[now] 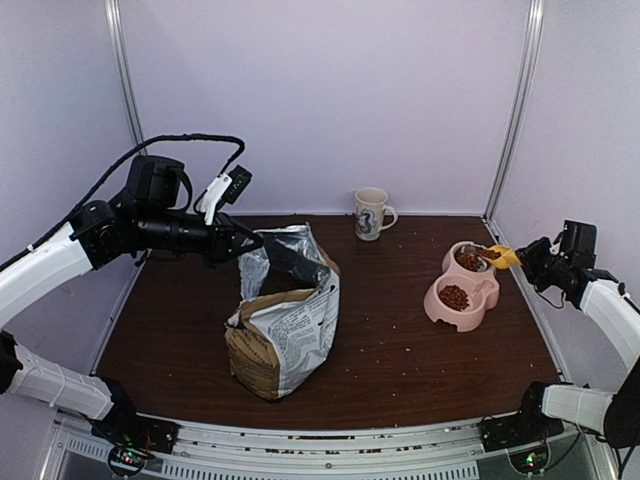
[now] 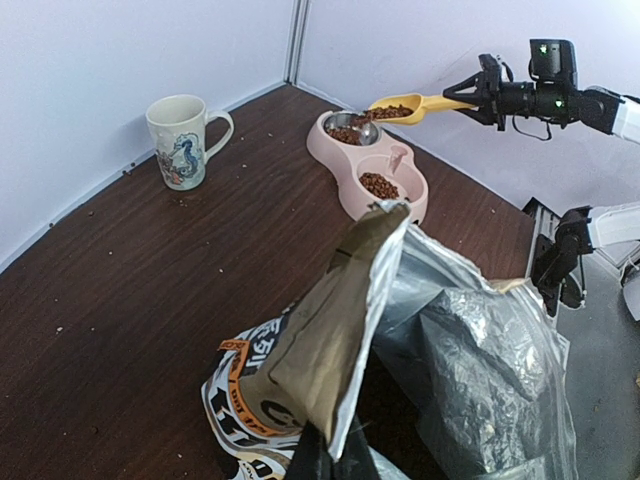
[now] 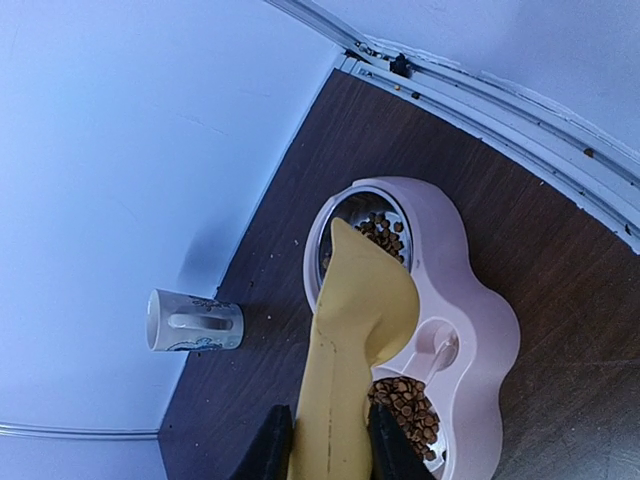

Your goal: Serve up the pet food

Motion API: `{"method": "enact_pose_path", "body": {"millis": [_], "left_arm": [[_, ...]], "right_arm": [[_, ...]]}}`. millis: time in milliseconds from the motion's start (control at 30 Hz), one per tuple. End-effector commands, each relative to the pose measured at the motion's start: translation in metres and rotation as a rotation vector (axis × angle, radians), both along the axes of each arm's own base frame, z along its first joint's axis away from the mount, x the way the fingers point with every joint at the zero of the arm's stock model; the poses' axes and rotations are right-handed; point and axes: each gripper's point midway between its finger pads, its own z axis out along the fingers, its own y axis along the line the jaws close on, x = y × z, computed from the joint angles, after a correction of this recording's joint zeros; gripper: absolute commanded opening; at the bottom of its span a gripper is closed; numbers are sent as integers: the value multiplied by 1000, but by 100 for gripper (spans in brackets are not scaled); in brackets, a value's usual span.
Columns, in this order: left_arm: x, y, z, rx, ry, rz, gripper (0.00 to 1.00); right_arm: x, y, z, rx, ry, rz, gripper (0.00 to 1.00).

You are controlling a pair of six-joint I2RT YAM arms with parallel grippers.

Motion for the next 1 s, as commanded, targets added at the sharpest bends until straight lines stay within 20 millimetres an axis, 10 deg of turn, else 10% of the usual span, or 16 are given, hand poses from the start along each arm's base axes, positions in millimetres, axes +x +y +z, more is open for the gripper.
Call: {"method": "enact_pose_path", "body": {"millis": [0, 967], "left_arm": [[0, -3, 36, -87, -108, -28, 0], [0, -5, 34, -80, -102, -38, 0]], "right_arm": [[5, -11, 21, -99, -7, -5, 19], [21, 25, 36, -649, 177, 311, 19]]}}
